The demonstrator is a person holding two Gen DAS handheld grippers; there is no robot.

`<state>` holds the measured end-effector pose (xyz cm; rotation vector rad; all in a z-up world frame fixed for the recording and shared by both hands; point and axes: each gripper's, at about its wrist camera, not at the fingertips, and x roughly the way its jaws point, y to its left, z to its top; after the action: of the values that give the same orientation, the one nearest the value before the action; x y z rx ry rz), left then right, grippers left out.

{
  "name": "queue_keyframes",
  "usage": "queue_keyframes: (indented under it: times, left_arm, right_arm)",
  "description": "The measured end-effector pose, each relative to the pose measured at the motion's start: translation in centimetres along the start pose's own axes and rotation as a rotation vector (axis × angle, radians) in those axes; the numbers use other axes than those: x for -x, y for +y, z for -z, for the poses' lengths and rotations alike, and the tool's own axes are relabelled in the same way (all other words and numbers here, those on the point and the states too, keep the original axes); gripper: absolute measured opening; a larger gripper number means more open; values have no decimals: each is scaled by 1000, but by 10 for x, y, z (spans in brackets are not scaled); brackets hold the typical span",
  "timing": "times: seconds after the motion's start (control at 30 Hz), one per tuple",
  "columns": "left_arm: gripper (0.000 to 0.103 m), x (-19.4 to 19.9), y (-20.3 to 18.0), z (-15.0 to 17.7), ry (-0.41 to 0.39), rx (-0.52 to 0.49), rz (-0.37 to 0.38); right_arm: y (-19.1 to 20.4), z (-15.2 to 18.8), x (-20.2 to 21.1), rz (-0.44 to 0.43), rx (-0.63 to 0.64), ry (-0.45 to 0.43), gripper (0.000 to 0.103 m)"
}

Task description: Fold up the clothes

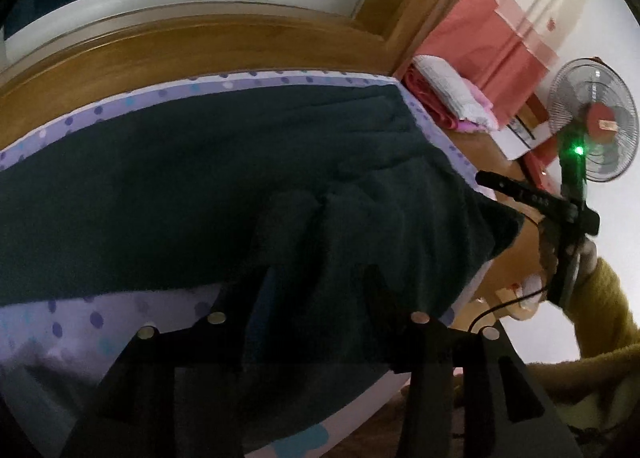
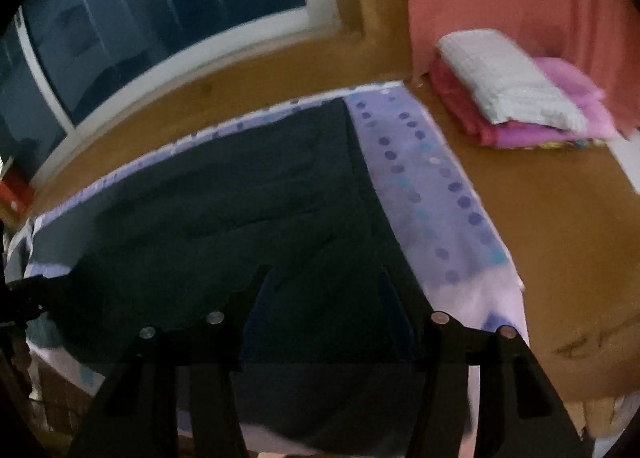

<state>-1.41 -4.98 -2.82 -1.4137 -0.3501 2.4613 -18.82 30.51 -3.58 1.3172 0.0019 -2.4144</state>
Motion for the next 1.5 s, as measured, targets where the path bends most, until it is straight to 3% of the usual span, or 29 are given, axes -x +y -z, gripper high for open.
queue_keyframes:
  times: [0.13, 0.43, 0.67, 0.8, 0.93, 1.03, 1.1, 1.13, 1.2, 1.27, 1.3, 1.33, 1.43, 1.5]
  left_arm:
    - [47, -4, 7, 4, 26, 41, -55]
    - [47, -25, 6, 1, 79, 21, 11]
    - [48, -33, -8, 4, 111, -33, 37]
    - [48, -23, -13, 6, 87, -55, -37]
    - [49, -1, -2, 2, 26, -53, -57]
    - [57, -7, 18, -3, 52, -38, -123]
    - [57, -18, 27, -3, 87, -36, -133]
    - [57, -24, 28, -1, 108, -31, -101]
    - [56, -37, 28, 3, 153, -19, -18]
    - [46, -41, 20, 8, 167, -21, 41]
    - [33, -42, 16, 11, 173, -23, 69]
    - [27, -38, 13, 13, 172, -20, 88]
    - [19, -20, 5, 18, 165, -11, 140]
    - [18, -10, 0, 22, 167, 0, 174]
  right_arm:
    - [-11, -4, -24, -37, 18, 73, 56]
    - [-15, 0, -42, -71, 45, 112, 56]
    - [-17, 9, -34, -70, 85, 147, 56]
    - [-11, 12, -30, -46, 141, 183, 56]
    - [-7, 16, -28, -38, 163, 196, 56]
    - [-6, 17, -27, -35, 167, 196, 56]
    - [-6, 15, -28, -29, 167, 198, 54]
    - [-5, 14, -29, -24, 167, 196, 52]
    - [-2, 14, -31, -30, 178, 203, 28]
    - [2, 15, -27, -36, 172, 187, 25]
    - [2, 14, -23, -37, 168, 169, 21]
    - [3, 14, -18, -38, 164, 151, 18]
    - [-4, 4, 11, -69, 95, 75, 15]
    - [-11, -1, 31, -83, 66, 43, 15]
